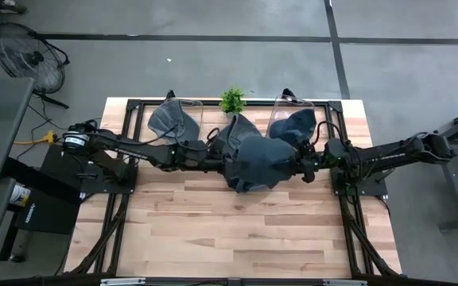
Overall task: Pick & Place hat
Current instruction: Put the bottom blue cap into the right transparent bin
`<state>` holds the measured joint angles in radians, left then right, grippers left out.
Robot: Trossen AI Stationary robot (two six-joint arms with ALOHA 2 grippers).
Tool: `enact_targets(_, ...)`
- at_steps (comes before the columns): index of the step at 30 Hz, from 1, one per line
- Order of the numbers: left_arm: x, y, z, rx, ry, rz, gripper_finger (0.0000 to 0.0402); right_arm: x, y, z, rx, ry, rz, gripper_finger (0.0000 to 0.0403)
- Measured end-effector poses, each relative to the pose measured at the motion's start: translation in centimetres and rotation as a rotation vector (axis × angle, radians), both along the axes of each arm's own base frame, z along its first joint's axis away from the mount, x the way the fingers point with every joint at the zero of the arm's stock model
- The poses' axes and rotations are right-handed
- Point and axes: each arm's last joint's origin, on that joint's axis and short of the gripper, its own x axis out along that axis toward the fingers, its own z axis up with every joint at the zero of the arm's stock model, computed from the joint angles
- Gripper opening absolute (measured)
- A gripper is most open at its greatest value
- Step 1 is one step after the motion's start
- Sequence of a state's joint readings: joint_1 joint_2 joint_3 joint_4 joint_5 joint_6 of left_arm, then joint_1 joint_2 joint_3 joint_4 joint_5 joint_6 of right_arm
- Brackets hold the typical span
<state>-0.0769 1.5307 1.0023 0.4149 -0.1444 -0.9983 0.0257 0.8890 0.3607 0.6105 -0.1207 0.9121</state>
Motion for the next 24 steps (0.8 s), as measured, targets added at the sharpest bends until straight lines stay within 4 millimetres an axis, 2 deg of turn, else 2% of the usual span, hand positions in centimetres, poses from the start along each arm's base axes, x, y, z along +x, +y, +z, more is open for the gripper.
enact_targets(7, 0.0, -0.1, 0.1, 0.067, -0.003, -0.009, 0.0021, 0.0, 0.0, 0.0, 0.003, 0.002, 0.015, 0.0015)
enact_targets(10, 0.0, -0.1, 0.2, 0.087, -0.015, -0.015, 0.0035, 0.0, 0.0, 0.0, 0.004, 0.002, 0.017, 0.0015)
enact_targets(13, 0.0, -0.1, 0.3, 0.100, -0.027, -0.022, 0.0070, 0.0, 0.0, 0.0, 0.003, 0.002, 0.016, 0.0015)
enact_targets(19, 0.0, -0.2, 0.3, 0.096, -0.023, -0.057, 0.0169, 0.0, 0.0, 0.0, 0.002, 0.004, 0.012, 0.0015)
enact_targets(24, -1.5, 0.0, 1.4, 0.091, 0.032, -0.052, 0.0225, 0.0, 0.0, -0.2, 0.002, 0.019, 0.009, 0.0015)
